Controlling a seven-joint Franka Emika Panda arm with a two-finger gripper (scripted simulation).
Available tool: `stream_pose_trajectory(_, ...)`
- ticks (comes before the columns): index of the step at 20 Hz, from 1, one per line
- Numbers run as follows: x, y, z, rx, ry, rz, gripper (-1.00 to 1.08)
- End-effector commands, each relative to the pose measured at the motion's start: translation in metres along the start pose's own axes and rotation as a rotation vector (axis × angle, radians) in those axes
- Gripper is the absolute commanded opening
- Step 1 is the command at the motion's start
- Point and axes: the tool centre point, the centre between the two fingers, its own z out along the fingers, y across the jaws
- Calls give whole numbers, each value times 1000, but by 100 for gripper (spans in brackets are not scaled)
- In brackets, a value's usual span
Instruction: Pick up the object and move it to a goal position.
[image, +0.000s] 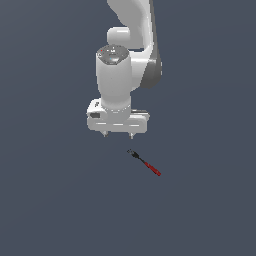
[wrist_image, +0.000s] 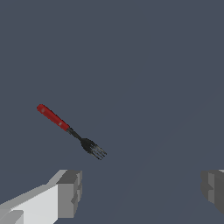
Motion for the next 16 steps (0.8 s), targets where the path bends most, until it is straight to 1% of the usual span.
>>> stream_pose_trajectory(1, 0, 0, 0, 0, 0, 0, 100)
stream_pose_trajectory(10, -7, 13, 13, -24, -29, -13, 100)
stream_pose_trajectory(16, -6, 12, 15, -24, -29, -20, 100)
